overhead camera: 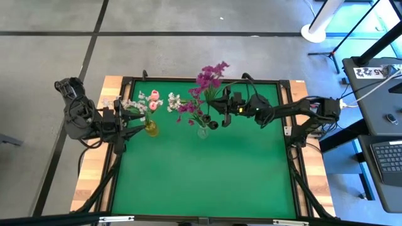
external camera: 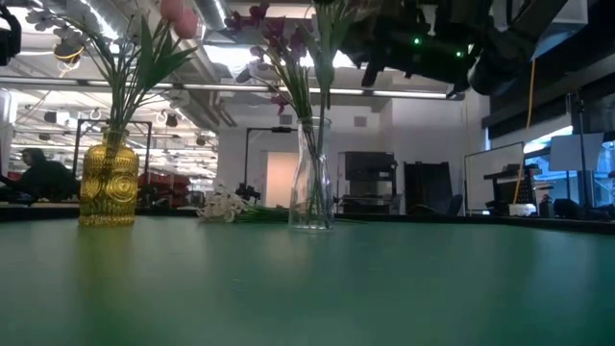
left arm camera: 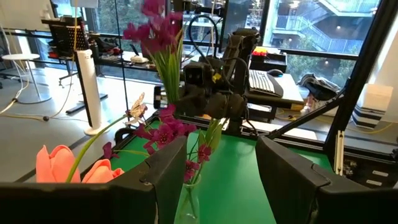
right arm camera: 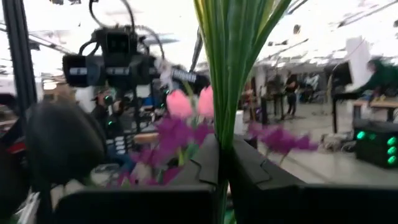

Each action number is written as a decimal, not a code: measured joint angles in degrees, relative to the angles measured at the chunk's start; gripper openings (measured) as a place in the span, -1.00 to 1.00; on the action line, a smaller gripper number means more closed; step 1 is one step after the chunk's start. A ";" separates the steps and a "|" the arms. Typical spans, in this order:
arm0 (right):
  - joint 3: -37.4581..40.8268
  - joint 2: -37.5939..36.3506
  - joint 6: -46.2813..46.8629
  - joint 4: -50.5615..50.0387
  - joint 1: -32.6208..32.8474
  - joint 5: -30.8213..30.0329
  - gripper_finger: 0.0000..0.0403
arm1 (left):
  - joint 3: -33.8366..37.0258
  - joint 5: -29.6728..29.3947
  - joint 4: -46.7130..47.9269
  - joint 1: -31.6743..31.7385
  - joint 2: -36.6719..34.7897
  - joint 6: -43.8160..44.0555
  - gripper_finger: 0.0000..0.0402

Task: Sort flowers into vase by color
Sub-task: Put the purple flowers into the transparent vase

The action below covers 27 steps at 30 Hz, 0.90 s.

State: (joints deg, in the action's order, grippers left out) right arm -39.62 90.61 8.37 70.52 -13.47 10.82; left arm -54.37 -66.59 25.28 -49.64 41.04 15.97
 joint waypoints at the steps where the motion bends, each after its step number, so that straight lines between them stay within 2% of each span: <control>1: 0.00 0.46 0.25 0.07 0.00 0.76 -0.93 | 0.00 0.00 0.00 -0.01 0.00 0.00 -0.05; 11: 0.00 2.34 -0.76 0.04 3.10 1.44 -0.93 | 0.00 0.00 0.02 -0.01 0.00 0.02 -0.05; 21: -0.02 2.29 -1.17 1.79 3.39 -0.06 -0.93 | 0.00 0.00 0.03 0.00 0.00 0.02 -0.05; 27: -0.07 6.44 -0.89 2.14 3.37 -1.81 -0.93 | 0.00 -0.02 0.04 0.00 0.00 0.02 -0.05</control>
State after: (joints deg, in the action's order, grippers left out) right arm -39.68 97.05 7.49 72.66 -10.11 9.02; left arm -54.37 -66.61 25.32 -49.64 41.04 15.99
